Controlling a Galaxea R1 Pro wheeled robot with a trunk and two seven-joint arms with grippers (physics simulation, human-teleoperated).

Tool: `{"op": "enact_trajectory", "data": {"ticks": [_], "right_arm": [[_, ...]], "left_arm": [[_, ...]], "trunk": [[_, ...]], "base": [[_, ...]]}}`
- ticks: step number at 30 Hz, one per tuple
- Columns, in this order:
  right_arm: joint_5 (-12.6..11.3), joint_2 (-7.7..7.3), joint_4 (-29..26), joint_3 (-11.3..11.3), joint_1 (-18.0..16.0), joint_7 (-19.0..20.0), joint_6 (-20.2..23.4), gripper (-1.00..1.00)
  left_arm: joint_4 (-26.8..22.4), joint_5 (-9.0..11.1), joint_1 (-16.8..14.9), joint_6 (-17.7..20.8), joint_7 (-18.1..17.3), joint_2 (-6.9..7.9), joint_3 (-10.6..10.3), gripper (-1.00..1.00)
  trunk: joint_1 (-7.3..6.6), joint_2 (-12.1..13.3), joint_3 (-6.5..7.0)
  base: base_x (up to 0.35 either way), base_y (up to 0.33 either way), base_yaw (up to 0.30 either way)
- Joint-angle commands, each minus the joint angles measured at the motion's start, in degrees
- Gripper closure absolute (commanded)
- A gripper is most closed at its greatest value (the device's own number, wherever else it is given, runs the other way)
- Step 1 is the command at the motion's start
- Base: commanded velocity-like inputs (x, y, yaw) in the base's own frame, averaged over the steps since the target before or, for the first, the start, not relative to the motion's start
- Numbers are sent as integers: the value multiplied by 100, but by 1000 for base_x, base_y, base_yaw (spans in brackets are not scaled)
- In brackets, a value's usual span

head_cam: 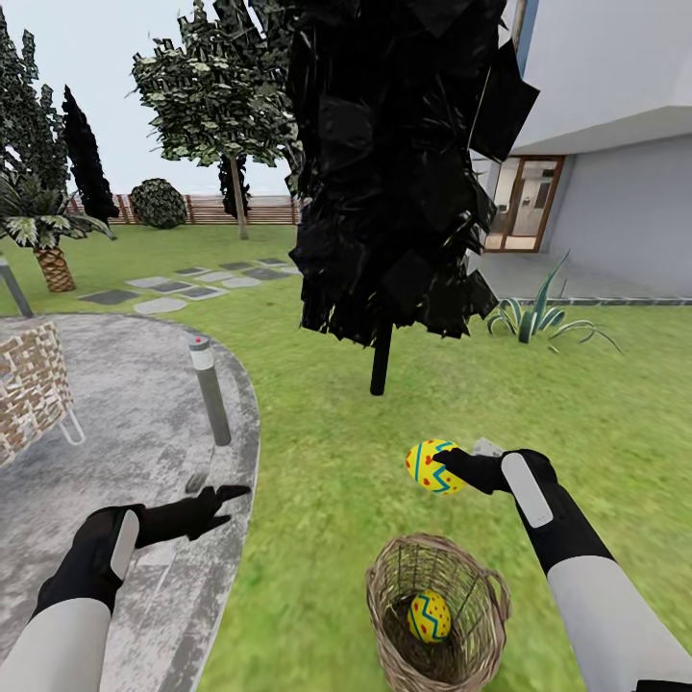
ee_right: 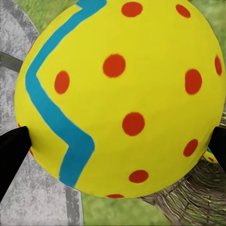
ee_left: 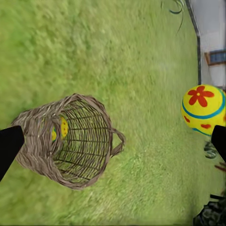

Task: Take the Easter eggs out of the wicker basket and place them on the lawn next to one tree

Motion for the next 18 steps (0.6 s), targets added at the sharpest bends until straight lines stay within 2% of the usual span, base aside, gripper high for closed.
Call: {"op": "enact_trajectory", "data": {"ticks": [1,6,12,18], "right_arm": [[-58,0,-6,-2,-3,-52,18,100],[-69,1,-6,-1,-3,-47,18,100],[-70,1,0,-1,-3,-44,14,100],[-68,1,10,-1,-3,-44,0,100]], "left_arm": [[0,17,-5,44,-29,0,12,-100],[0,20,-4,44,-56,1,56,-100],[0,29,-2,19,-130,8,68,-100],[0,29,-2,20,-145,11,69,-100]], "trunk": [[-23,38,12],[-132,239,102],[-132,239,102],[-132,239,103]], "base": [[0,0,0],[0,0,0],[-12,0,0],[-248,0,-14]]}}
